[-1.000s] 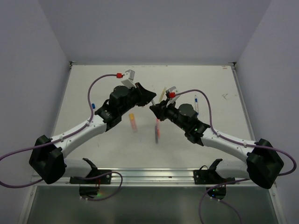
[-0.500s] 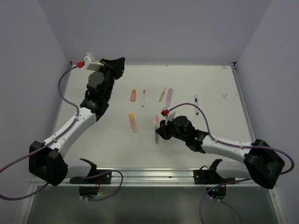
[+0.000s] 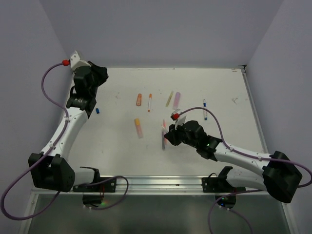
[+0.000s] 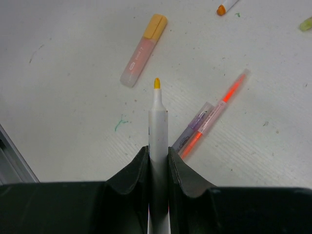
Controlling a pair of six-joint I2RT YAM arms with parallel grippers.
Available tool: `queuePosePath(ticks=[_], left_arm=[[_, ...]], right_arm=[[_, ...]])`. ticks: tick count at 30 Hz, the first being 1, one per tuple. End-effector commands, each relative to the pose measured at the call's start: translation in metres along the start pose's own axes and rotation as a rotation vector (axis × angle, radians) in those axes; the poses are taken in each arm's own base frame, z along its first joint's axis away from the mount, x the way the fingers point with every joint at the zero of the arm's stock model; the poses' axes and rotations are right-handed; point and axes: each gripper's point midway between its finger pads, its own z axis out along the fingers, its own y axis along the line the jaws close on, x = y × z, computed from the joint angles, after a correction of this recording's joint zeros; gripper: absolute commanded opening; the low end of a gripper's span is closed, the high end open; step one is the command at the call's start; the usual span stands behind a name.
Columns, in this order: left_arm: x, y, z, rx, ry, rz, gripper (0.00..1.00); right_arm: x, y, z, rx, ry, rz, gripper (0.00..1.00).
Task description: Open the pen caps
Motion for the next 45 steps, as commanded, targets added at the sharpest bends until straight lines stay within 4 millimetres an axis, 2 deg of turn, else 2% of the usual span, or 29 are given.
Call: queuePosePath(ticks=[1, 2, 3, 4, 6, 7, 13, 16, 19, 24, 28, 38, 45], left_arm=[[0.031, 0.078, -0.010, -0.188, 0.261, 0.200, 0.02], [0.022, 0.101, -0.011, -0.250, 0.269, 0.216, 0.04], [0.027, 0.113, -0.014, -0.271, 0.313, 0.272, 0.05], [0.029, 0.147, -0.021, -0.369, 0.369, 0.278, 0.06], [0.031, 0.171, -0.026, -0.428, 0.428, 0.333, 0.08], [0.037, 0.191, -0.031, -0.484, 0.480, 0.337, 0.08], [0.056, 0.253, -0.033, -0.626, 0.619, 0.374, 0.11], [0.069, 0.271, -0.028, -0.644, 0.677, 0.376, 0.13], [0.082, 0.284, -0.022, -0.652, 0.719, 0.373, 0.15], [0.097, 0.287, -0.010, -0.593, 0.757, 0.375, 0.18], [0.106, 0.296, -0.003, -0.596, 0.778, 0.384, 0.20], [0.120, 0.314, 0.007, -0.593, 0.805, 0.405, 0.24], [0.123, 0.318, 0.014, -0.581, 0.806, 0.396, 0.25]], right_arm=[[-0.028, 0.006, -0.004, -0.002, -0.069, 0.016, 0.00], [-0.029, 0.006, -0.005, -0.004, -0.073, 0.016, 0.00], [-0.030, 0.006, -0.005, -0.005, -0.076, 0.016, 0.00], [-0.030, 0.006, -0.006, -0.005, -0.074, 0.016, 0.00], [-0.032, 0.007, -0.008, -0.005, -0.081, 0.013, 0.00], [-0.032, 0.007, -0.009, -0.005, -0.082, 0.013, 0.00], [-0.034, 0.008, -0.014, -0.013, -0.093, 0.013, 0.00], [-0.035, 0.008, -0.017, -0.018, -0.107, 0.013, 0.00], [-0.037, 0.008, -0.020, -0.017, -0.122, 0.014, 0.00], [-0.035, 0.007, -0.023, -0.017, -0.127, 0.015, 0.00], [-0.036, 0.007, -0.024, -0.017, -0.132, 0.014, 0.00], [-0.033, 0.007, -0.024, -0.019, -0.128, 0.013, 0.00], [-0.034, 0.005, -0.025, -0.011, -0.133, 0.014, 0.00]])
